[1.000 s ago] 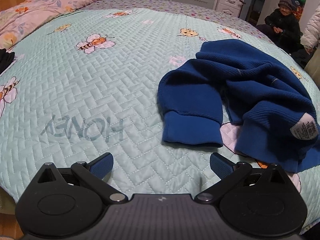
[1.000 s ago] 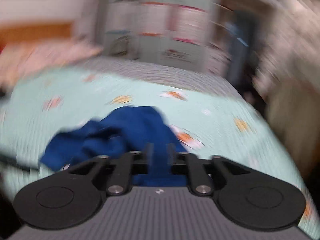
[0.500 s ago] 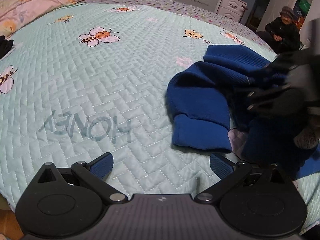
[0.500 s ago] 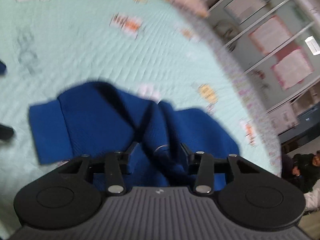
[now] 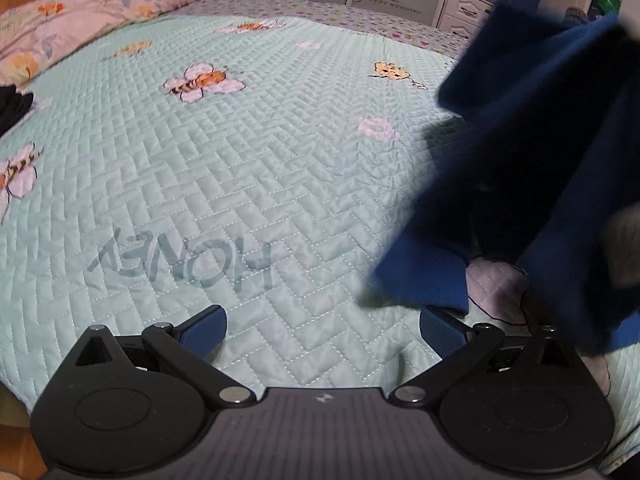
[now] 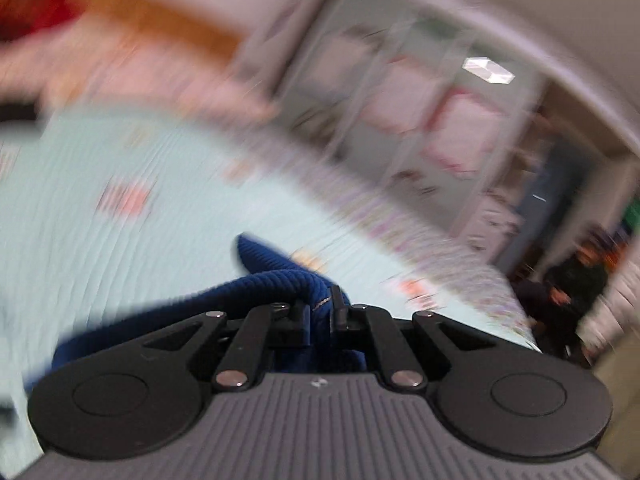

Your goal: Fold clothes

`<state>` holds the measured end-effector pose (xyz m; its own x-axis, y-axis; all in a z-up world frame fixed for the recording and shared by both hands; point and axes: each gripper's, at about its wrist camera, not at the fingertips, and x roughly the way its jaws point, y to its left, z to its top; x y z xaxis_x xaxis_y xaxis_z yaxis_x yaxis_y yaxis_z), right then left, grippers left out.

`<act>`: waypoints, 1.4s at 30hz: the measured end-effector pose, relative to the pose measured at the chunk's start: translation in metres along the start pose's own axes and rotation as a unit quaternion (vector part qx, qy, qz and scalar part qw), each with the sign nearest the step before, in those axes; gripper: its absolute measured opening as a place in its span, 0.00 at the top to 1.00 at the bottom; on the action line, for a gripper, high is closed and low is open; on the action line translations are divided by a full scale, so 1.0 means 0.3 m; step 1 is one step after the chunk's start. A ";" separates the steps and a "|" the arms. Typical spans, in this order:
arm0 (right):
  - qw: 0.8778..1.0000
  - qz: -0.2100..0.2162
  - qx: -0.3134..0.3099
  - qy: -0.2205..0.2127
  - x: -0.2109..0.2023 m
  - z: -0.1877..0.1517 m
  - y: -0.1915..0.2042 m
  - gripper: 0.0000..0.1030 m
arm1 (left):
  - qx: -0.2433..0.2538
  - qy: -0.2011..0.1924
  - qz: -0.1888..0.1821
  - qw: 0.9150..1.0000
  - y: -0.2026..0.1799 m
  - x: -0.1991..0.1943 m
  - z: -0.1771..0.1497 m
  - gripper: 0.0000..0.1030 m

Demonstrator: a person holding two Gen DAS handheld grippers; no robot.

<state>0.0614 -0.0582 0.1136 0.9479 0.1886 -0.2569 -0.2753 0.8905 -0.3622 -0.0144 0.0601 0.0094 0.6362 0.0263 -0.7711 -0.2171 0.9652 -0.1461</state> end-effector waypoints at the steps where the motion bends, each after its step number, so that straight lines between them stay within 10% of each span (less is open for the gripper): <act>1: 0.999 -0.019 0.037 -0.018 -0.057 0.014 -0.072 0.92 | 0.005 -0.003 0.001 1.000 -0.008 -0.005 -0.002 0.01; 5: 0.976 -0.073 0.191 -0.078 -0.285 -0.005 -0.367 0.92 | 0.021 -0.008 0.007 1.000 -0.040 -0.014 -0.009 0.01; 10: 0.942 -0.137 0.306 0.007 -0.367 -0.260 -0.581 0.92 | 0.047 -0.012 0.013 0.999 -0.090 -0.029 -0.023 0.01; 17: 0.910 -0.164 0.348 0.155 -0.350 -0.619 -0.550 0.87 | 0.092 -0.014 0.028 0.995 -0.160 -0.045 -0.052 0.01; 25: 0.897 -0.179 0.350 0.200 -0.526 -0.723 -0.512 0.66 | 0.120 -0.007 0.045 0.992 -0.203 -0.028 -0.071 0.01; 31: 0.928 -0.210 0.282 0.125 -0.626 -0.603 -0.474 0.55 | 0.124 -0.004 0.047 0.991 -0.226 -0.024 -0.075 0.01; 37: 0.979 -0.121 0.144 0.078 -0.501 -0.488 -0.295 0.31 | 0.138 -0.007 0.052 0.989 -0.250 -0.029 -0.086 0.01; 42: 0.994 -0.073 0.038 0.072 -0.291 -0.406 -0.129 0.21 | 0.137 -0.009 0.051 0.989 -0.245 -0.023 -0.085 0.01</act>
<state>-0.0304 -0.1595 0.0409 0.9426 -0.0004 -0.3339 -0.1192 0.9337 -0.3378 -0.0218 -0.0175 0.0096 0.6354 0.1295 -0.7613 -0.0740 0.9915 0.1068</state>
